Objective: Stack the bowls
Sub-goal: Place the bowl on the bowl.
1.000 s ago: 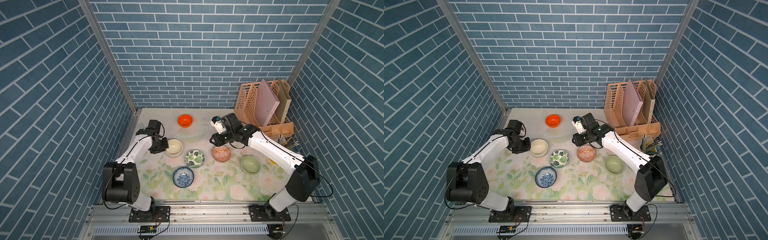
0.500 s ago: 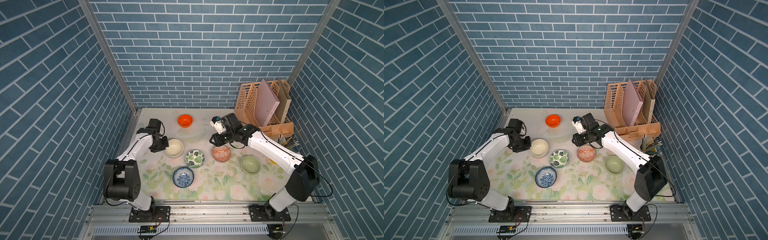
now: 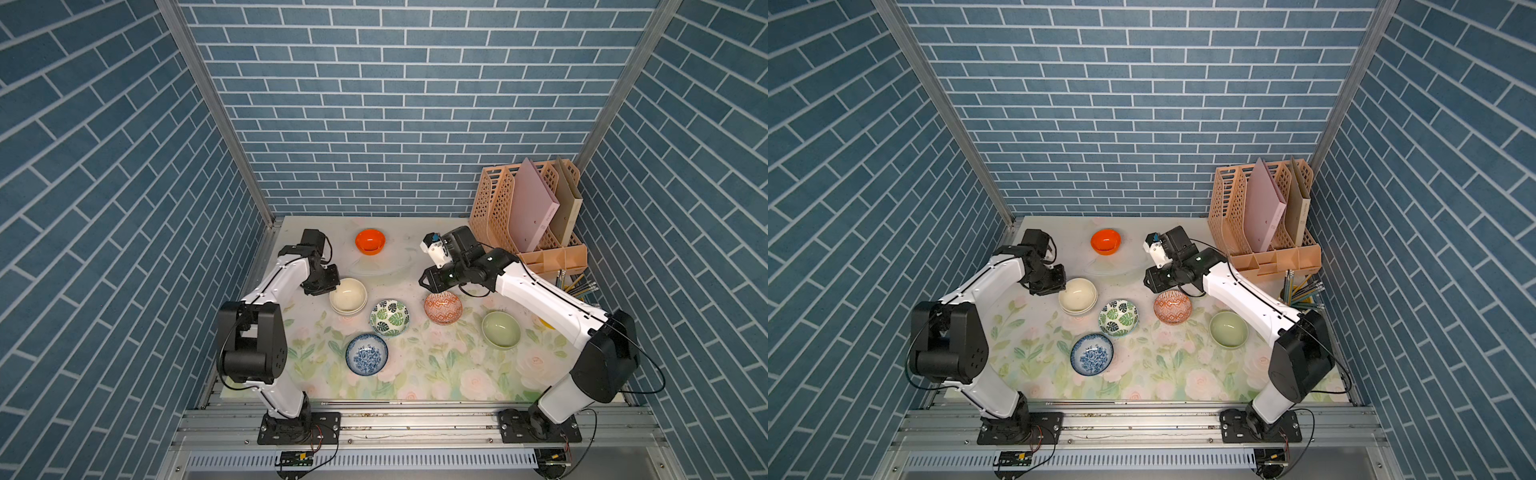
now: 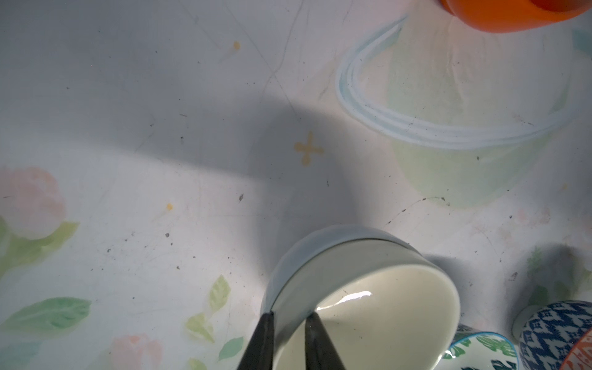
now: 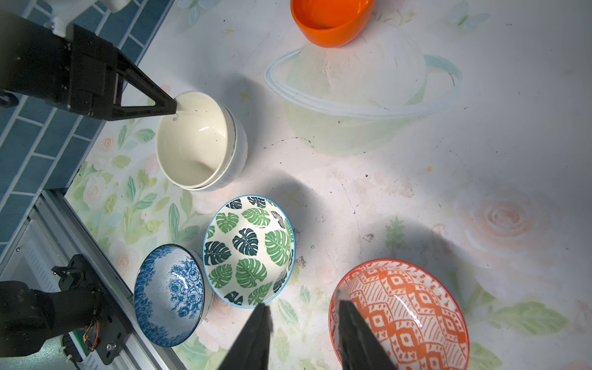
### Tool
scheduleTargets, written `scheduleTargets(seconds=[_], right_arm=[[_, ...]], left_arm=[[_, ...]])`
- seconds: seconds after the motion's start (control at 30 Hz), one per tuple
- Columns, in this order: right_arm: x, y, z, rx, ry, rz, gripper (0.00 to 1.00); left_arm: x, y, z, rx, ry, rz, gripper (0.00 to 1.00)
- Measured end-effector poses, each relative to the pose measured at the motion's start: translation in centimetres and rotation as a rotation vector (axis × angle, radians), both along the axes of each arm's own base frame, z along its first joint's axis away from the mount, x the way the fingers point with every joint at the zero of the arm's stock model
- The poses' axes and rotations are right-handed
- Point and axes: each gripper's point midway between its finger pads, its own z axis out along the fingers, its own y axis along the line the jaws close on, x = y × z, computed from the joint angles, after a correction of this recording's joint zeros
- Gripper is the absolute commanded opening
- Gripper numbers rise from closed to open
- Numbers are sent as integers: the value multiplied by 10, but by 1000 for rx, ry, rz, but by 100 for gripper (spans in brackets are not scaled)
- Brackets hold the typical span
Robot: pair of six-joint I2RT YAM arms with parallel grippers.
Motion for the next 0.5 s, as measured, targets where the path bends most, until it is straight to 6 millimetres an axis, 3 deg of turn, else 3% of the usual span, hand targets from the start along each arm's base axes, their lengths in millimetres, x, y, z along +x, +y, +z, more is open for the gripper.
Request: scheduleTargets(seconds=[0.5], right_arm=[[0, 0, -1, 0, 2, 1, 39]], left_arm=[[-2, 0, -7, 4, 27, -13, 0]])
